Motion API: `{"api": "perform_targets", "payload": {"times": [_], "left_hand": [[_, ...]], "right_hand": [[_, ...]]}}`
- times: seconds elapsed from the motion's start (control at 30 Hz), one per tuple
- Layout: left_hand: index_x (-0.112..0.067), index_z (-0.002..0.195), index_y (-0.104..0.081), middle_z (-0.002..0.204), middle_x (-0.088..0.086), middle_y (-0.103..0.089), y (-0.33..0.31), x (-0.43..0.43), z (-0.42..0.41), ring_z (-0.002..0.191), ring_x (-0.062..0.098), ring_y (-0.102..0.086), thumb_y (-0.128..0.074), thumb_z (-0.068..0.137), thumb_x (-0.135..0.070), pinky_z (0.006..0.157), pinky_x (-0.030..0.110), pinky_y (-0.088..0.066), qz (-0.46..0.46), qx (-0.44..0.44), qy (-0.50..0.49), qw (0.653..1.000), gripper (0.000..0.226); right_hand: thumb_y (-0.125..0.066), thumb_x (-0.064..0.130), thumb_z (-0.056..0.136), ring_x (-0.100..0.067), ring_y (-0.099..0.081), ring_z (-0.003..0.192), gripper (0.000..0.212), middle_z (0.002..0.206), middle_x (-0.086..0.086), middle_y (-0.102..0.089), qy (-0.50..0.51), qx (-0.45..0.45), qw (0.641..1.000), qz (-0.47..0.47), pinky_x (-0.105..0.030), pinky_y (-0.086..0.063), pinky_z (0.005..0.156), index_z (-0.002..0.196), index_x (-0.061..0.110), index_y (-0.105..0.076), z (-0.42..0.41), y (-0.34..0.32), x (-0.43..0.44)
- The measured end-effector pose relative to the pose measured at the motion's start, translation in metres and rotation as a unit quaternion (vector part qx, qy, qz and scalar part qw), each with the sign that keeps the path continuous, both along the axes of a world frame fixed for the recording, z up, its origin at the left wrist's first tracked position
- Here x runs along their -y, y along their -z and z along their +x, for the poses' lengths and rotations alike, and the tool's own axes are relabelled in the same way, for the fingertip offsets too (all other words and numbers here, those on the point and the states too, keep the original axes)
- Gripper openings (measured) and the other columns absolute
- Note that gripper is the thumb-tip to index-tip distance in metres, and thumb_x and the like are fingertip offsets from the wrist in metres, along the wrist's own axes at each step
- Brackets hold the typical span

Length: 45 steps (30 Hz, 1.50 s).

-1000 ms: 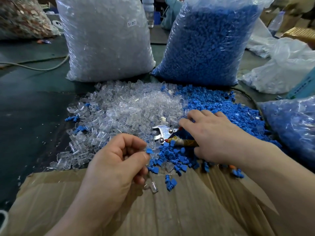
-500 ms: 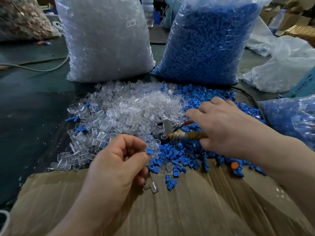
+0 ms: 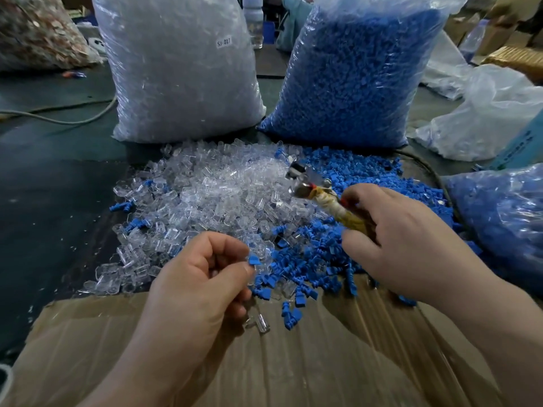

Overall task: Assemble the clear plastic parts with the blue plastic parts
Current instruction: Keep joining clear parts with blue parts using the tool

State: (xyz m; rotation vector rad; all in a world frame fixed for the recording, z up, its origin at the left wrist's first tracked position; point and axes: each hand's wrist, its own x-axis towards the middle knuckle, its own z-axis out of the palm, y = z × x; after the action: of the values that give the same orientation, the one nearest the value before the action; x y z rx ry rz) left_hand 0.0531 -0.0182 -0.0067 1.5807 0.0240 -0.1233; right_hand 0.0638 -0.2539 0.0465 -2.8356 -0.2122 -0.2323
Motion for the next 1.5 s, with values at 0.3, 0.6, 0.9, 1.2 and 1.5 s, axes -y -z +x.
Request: {"api": "perform_targets", "payload": {"times": [0.3,0.6,0.9,1.2,1.5], "left_hand": [[-0.027,0.078,-0.073,0.060,0.003,-0.064,0.004,0.000,0.001,0.050,0.014,-0.060,-0.068,0.085,0.004,0.043,0.021,-0.050,-0.026,0.026,-0.014,0.999,0.031],[-0.026,0.084,-0.071,0.068,0.004,-0.065,0.006,-0.003,0.002,0.054,0.015,-0.060,-0.074,0.075,-0.014,0.043,0.024,-0.047,-0.090,0.086,-0.022,0.992,0.015],[-0.028,0.086,-0.070,0.071,0.003,-0.066,0.005,-0.009,0.000,0.056,0.013,-0.062,-0.072,0.071,-0.029,0.044,0.022,-0.047,-0.093,0.129,-0.006,0.987,0.015],[-0.028,0.085,-0.070,0.073,0.007,-0.068,0.000,-0.005,-0.005,0.056,0.013,-0.061,-0.067,0.079,-0.014,0.045,0.022,-0.049,-0.059,0.149,-0.006,0.987,0.016],[-0.027,0.086,-0.070,0.070,0.001,-0.066,-0.003,-0.008,-0.004,0.055,0.012,-0.060,-0.072,0.077,-0.016,0.045,0.023,-0.049,-0.050,0.150,-0.021,0.987,0.014]], "right_hand": [[-0.057,0.064,0.078,0.002,-0.047,0.075,0.039,0.088,0.018,-0.049,0.065,0.022,0.996,0.057,-0.015,-0.032,0.059,0.104,0.036,-0.046,-0.007,0.008,-0.007],[-0.050,0.053,0.079,-0.012,-0.052,0.091,0.041,0.098,0.013,-0.053,-0.086,0.036,0.995,-0.024,-0.031,-0.041,0.076,0.114,0.031,-0.053,-0.031,0.008,-0.025],[-0.048,0.057,0.076,-0.008,-0.052,0.095,0.049,0.103,0.019,-0.054,-0.084,0.005,0.996,-0.033,-0.025,-0.036,0.078,0.121,0.038,-0.048,-0.034,0.012,-0.025],[-0.045,0.056,0.075,-0.011,-0.054,0.085,0.049,0.094,0.016,-0.058,-0.095,0.005,0.995,-0.040,-0.028,-0.042,0.075,0.119,0.035,-0.056,-0.033,0.014,-0.029],[-0.050,0.060,0.077,-0.006,-0.054,0.084,0.044,0.092,0.021,-0.059,-0.078,0.031,0.996,-0.012,-0.021,-0.038,0.074,0.113,0.037,-0.059,-0.032,0.014,-0.027]]}}
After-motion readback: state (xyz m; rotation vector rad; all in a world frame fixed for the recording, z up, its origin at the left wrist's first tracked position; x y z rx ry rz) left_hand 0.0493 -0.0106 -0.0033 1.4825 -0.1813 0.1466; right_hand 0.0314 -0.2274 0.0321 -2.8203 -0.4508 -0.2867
